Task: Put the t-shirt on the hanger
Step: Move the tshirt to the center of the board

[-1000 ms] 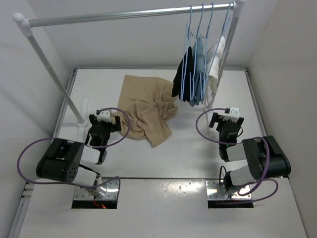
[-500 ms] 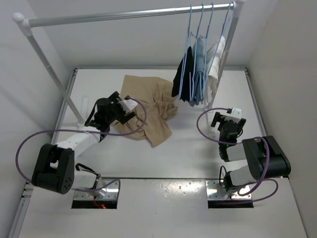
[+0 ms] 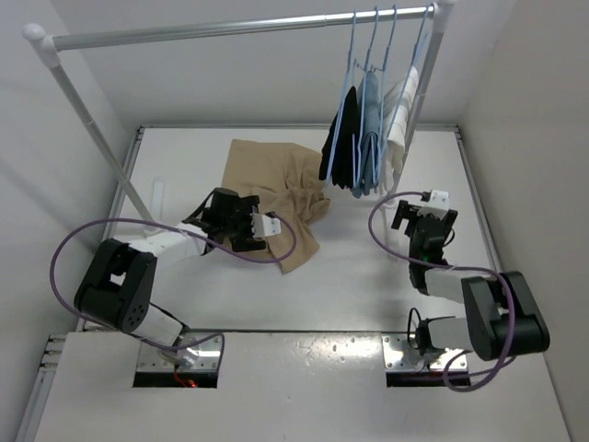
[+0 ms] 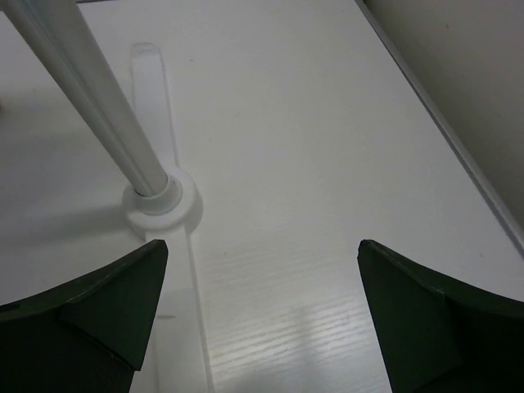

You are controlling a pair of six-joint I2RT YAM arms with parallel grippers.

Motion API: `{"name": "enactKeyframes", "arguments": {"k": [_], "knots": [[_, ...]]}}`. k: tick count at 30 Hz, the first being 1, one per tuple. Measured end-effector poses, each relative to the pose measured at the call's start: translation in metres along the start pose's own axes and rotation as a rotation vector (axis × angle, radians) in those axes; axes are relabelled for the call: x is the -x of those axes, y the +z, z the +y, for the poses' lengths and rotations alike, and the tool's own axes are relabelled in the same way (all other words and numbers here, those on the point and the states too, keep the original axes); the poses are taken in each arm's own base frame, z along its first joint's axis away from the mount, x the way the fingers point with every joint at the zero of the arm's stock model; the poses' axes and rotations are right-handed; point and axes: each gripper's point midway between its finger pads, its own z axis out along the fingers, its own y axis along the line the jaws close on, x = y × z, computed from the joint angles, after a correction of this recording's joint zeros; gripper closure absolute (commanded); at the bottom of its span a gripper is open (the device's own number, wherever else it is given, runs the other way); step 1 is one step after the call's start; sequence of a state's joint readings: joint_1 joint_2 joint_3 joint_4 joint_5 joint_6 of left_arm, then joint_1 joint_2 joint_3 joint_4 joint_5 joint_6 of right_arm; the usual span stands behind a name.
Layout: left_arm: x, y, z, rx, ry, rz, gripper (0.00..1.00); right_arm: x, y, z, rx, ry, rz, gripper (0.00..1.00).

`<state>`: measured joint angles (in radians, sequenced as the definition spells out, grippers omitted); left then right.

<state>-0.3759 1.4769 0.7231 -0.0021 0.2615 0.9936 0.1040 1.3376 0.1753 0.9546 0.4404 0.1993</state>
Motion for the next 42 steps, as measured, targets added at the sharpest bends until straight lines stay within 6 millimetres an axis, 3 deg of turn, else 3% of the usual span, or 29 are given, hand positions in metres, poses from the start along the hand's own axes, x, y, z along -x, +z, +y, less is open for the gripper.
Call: {"name": "enactKeyframes", "arguments": {"k": [3, 7, 10, 13, 15, 17, 18, 19, 21, 23, 26, 30, 32, 36, 37, 40, 41, 42], "knots": [[-0.004, 0.000, -0.002, 0.007, -0.048, 0.022, 0.00, 0.030, 0.005, 0.008, 0.035, -0.037, -0.030, 0.00], [-0.009, -0.014, 0.020, 0.126, -0.133, 0.079, 0.00, 0.058, -0.007, 0.006, 0.060, -0.103, -0.079, 0.00], [-0.008, -0.039, 0.049, 0.264, -0.207, 0.125, 0.00, 0.070, -0.017, 0.000, 0.075, -0.237, -0.076, 0.00], [0.011, -0.074, 0.093, 0.421, -0.310, 0.077, 0.00, 0.087, -0.023, -0.009, 0.051, -0.351, -0.082, 0.00], [0.024, -0.098, 0.120, 0.525, -0.413, 0.023, 0.00, 0.098, -0.026, -0.025, -0.043, -0.304, -0.097, 0.00], [0.031, -0.115, 0.138, 0.602, -0.519, -0.015, 0.00, 0.103, -0.030, -0.046, -0.188, -0.156, -0.088, 0.08], [0.033, -0.118, 0.143, 0.621, -0.559, -0.031, 0.03, 0.105, -0.031, -0.052, -0.236, -0.103, -0.074, 0.15], [0.034, -0.119, 0.146, 0.630, -0.595, -0.037, 0.13, 0.110, -0.031, -0.051, -0.233, -0.075, -0.062, 0.16], [0.027, -0.112, 0.140, 0.615, -0.657, -0.018, 0.26, 0.119, -0.028, -0.031, -0.123, -0.049, -0.021, 0.00], [0.015, -0.103, 0.126, 0.580, -0.710, 0.026, 0.29, 0.119, -0.027, 0.005, 0.077, -0.066, 0.035, 0.00], [-0.012, -0.097, 0.102, 0.544, -0.784, 0.107, 0.24, 0.083, -0.034, 0.045, 0.297, -0.099, 0.193, 0.00], [-0.037, -0.091, 0.077, 0.488, -0.797, 0.171, 0.16, 0.018, -0.067, 0.057, 0.421, -0.093, 0.427, 0.00], [-0.046, -0.084, 0.058, 0.423, -0.753, 0.201, 0.12, 0.006, -0.082, 0.062, 0.463, -0.056, 0.479, 0.00], [-0.059, -0.060, 0.012, 0.267, -0.644, 0.280, 0.13, 0.002, -0.100, 0.082, 0.569, 0.026, 0.522, 0.00], [-0.061, -0.053, 0.003, 0.229, -0.617, 0.299, 0.18, -0.002, -0.104, 0.088, 0.600, 0.036, 0.543, 0.00], [-0.065, -0.035, -0.016, 0.145, -0.560, 0.346, 0.70, -0.020, -0.114, 0.104, 0.671, 0.030, 0.625, 0.00], [-0.066, -0.031, -0.020, 0.123, -0.543, 0.356, 1.00, -0.029, -0.116, 0.109, 0.689, 0.016, 0.666, 0.00], [-0.067, -0.029, -0.023, 0.106, -0.536, 0.365, 1.00, -0.038, -0.118, 0.112, 0.699, 0.000, 0.704, 0.02]]}}
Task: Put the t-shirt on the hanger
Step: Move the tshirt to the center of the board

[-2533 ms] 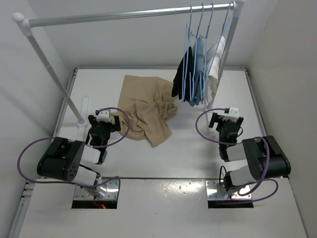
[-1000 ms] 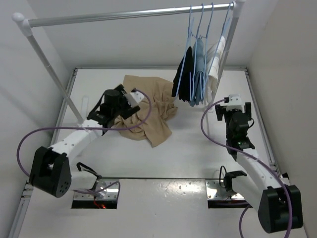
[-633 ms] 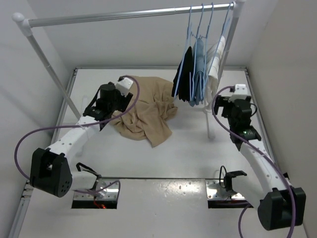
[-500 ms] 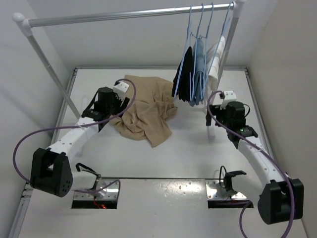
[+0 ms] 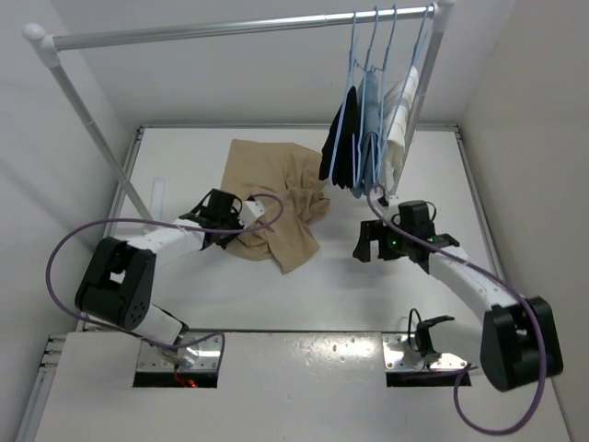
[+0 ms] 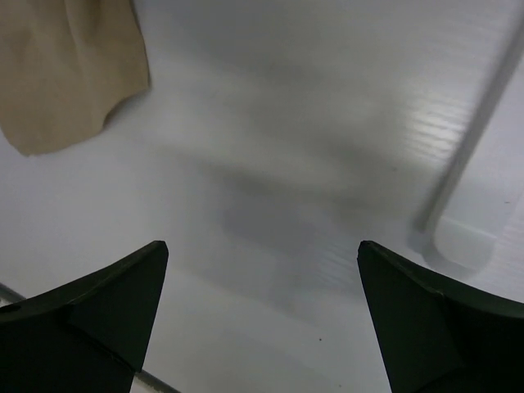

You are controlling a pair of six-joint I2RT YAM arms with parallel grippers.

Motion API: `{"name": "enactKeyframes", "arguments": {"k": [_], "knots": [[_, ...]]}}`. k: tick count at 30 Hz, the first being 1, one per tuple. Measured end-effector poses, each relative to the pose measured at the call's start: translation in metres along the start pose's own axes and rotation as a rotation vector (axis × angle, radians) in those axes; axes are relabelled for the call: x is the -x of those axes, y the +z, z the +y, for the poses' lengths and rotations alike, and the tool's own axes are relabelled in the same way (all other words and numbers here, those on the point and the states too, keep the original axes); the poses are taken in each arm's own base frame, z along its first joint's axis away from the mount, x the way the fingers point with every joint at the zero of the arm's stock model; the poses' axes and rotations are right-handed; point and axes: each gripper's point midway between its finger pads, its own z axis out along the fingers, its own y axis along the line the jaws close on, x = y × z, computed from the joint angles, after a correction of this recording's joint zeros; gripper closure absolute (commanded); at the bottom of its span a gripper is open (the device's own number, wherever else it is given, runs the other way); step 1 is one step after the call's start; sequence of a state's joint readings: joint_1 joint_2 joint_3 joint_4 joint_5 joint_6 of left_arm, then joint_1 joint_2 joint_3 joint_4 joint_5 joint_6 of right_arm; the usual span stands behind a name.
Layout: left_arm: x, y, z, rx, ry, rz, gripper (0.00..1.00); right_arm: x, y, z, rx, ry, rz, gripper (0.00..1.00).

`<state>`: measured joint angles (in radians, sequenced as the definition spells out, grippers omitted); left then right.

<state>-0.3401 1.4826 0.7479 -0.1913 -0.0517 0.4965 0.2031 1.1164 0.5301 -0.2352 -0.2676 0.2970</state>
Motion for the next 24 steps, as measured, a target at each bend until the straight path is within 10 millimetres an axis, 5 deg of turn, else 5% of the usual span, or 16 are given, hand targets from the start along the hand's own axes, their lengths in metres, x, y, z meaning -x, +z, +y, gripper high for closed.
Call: {"name": "enactKeyframes", "arguments": {"k": [5, 14, 20, 24], "knots": [[0.007, -0.006, 0.000, -0.034, 0.039, 0.006, 1.00, -0.030, 0.022, 0.014, 0.014, -0.076, 0.188, 0.03], [0.006, -0.026, 0.007, -0.018, -0.030, -0.008, 0.99, -0.044, 0.054, 0.050, 0.010, -0.314, 0.346, 0.09], [0.002, -0.031, 0.007, -0.013, -0.060, -0.001, 0.85, -0.067, 0.054, 0.061, -0.008, -0.419, 0.417, 0.09], [0.001, -0.033, 0.007, -0.014, -0.057, 0.001, 0.60, -0.073, 0.055, 0.063, -0.036, -0.463, 0.444, 0.09]]}}
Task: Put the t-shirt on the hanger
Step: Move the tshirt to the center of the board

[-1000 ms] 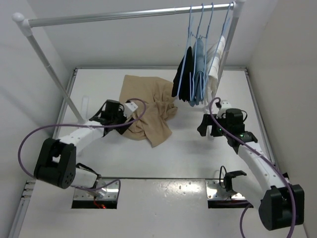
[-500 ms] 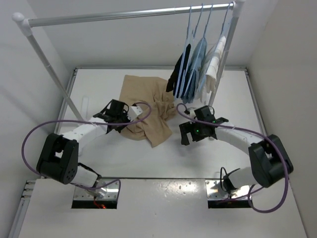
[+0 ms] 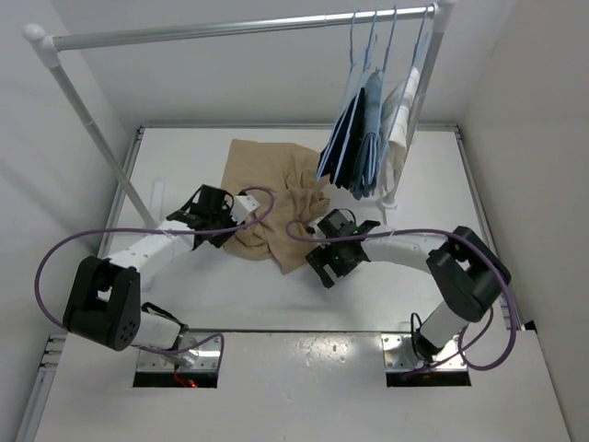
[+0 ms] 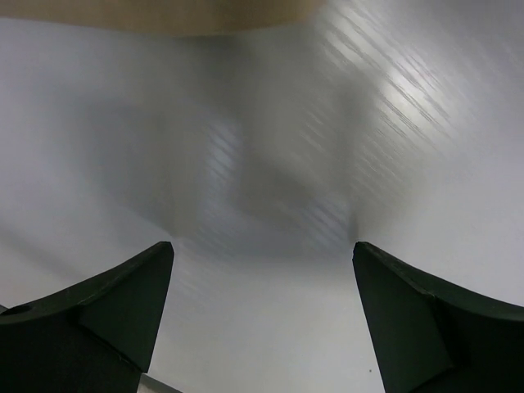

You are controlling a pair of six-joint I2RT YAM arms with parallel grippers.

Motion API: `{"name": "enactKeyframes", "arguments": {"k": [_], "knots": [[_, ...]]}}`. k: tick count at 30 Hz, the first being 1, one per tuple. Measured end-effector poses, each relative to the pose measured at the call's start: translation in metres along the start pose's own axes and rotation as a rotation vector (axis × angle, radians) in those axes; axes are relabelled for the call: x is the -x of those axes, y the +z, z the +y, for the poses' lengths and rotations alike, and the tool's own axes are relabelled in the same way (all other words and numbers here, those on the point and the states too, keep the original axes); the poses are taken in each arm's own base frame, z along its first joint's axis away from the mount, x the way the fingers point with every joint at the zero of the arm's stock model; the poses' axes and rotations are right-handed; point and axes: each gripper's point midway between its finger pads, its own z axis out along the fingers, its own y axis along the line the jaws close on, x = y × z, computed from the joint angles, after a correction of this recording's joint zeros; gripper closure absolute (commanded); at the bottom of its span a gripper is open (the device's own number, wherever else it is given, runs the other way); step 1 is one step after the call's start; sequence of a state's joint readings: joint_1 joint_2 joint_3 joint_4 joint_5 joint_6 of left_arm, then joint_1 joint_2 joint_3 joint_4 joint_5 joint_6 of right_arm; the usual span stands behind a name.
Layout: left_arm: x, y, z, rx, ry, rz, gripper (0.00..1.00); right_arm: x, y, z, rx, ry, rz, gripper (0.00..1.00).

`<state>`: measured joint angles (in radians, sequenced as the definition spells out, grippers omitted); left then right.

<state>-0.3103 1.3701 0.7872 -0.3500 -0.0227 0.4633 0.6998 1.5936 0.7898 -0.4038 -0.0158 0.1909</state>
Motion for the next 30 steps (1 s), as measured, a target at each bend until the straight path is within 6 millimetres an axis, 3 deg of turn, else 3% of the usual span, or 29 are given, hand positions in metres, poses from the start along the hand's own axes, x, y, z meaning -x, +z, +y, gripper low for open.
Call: {"name": "enactKeyframes", "arguments": {"k": [1, 3, 7, 13, 15, 18, 20, 21, 24, 26, 28, 30], "knots": [[-0.001, 0.000, 0.000, -0.001, 0.002, 0.002, 0.48, 0.001, 0.003, 0.002, -0.008, -0.015, 0.012, 0.09], [-0.001, 0.000, 0.000, -0.002, 0.010, 0.002, 0.41, 0.008, 0.008, 0.012, -0.003, -0.049, 0.022, 0.09], [-0.002, 0.003, 0.000, -0.012, 0.004, 0.022, 0.41, 0.045, 0.003, 0.038, 0.013, -0.121, -0.045, 0.09], [0.004, 0.006, 0.002, -0.049, -0.043, 0.005, 0.39, 0.157, -0.012, 0.077, 0.033, -0.173, -0.290, 0.09], [0.009, 0.007, -0.001, -0.073, -0.061, -0.012, 0.39, 0.176, -0.004, 0.082, 0.037, -0.165, -0.338, 0.12], [0.008, 0.014, -0.005, -0.100, -0.096, 0.020, 0.39, 0.187, 0.015, 0.080, 0.016, -0.140, -0.353, 0.18], [0.000, 0.023, -0.007, -0.109, -0.127, 0.058, 0.45, 0.190, 0.029, 0.074, -0.007, -0.126, -0.343, 0.31], [-0.004, 0.027, -0.008, -0.114, -0.131, 0.074, 0.53, 0.189, 0.035, 0.070, -0.019, -0.113, -0.334, 0.35], [-0.011, 0.035, -0.015, -0.137, -0.098, 0.109, 0.66, 0.180, 0.047, 0.059, -0.063, -0.070, -0.304, 0.56], [-0.005, 0.036, -0.024, -0.164, -0.047, 0.095, 0.86, 0.175, 0.052, 0.053, -0.073, -0.041, -0.298, 0.66], [-0.002, 0.036, -0.029, -0.177, -0.032, 0.086, 1.00, 0.171, 0.055, 0.048, -0.072, -0.023, -0.296, 0.85], [-0.003, 0.036, -0.031, -0.186, -0.028, 0.087, 1.00, 0.169, 0.057, 0.046, -0.069, -0.002, -0.299, 1.00]]}}
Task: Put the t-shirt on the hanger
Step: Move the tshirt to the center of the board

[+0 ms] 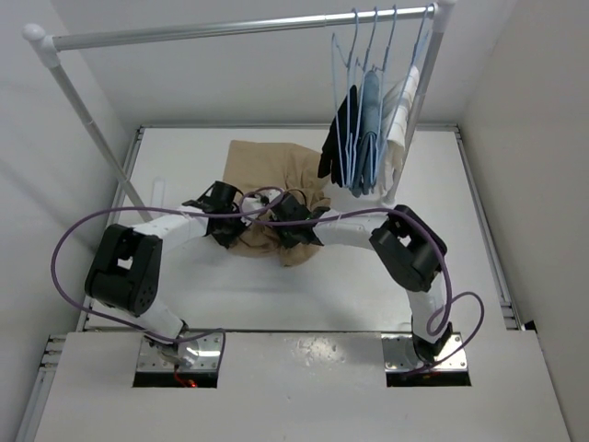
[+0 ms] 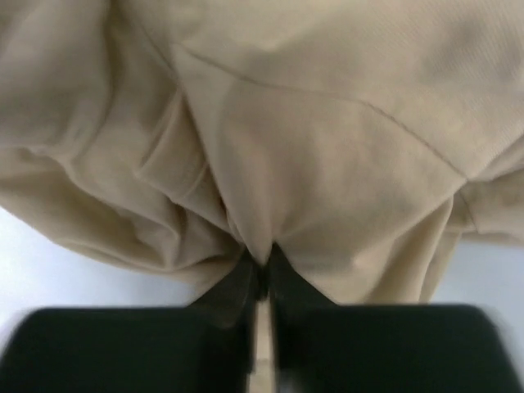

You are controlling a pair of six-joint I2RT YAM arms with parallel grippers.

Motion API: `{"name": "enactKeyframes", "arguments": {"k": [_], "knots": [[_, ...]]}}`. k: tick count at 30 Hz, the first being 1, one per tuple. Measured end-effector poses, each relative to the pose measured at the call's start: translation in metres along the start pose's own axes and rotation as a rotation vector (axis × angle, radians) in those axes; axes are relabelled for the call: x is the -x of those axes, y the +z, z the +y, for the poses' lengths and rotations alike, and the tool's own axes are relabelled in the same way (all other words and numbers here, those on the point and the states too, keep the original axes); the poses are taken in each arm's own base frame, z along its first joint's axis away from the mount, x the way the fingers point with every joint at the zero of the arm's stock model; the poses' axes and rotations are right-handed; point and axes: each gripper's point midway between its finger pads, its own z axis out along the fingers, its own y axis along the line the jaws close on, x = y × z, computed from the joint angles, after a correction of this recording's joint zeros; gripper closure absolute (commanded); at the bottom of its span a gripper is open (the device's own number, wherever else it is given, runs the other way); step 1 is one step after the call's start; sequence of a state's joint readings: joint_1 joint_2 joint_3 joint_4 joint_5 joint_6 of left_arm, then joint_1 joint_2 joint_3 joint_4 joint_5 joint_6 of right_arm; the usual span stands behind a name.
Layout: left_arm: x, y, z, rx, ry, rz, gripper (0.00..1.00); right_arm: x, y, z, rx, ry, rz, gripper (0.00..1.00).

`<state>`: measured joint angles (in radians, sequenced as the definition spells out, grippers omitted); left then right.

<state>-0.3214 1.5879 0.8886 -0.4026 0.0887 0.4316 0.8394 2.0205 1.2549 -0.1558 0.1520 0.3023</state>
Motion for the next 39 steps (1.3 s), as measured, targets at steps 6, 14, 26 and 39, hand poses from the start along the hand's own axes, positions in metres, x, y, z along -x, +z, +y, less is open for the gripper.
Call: {"name": "enactKeyframes", "arguments": {"k": [6, 14, 26, 39], "knots": [[-0.005, -0.001, 0.003, -0.002, -0.005, 0.002, 1.00, -0.023, -0.010, -0.015, -0.060, 0.061, 0.018, 1.00], [-0.054, -0.032, 0.072, 0.175, -0.063, 0.077, 1.00, -0.074, -0.075, -0.068, -0.280, 0.118, 0.139, 1.00], [-0.086, -0.044, 0.069, 0.107, 0.191, 0.231, 0.79, -0.148, -0.130, -0.087, -0.384, 0.169, 0.356, 0.38], [0.044, -0.073, 0.041, -0.042, 0.279, -0.161, 0.43, -0.088, -0.131, -0.023, -0.048, -0.101, 0.225, 0.04]]}}
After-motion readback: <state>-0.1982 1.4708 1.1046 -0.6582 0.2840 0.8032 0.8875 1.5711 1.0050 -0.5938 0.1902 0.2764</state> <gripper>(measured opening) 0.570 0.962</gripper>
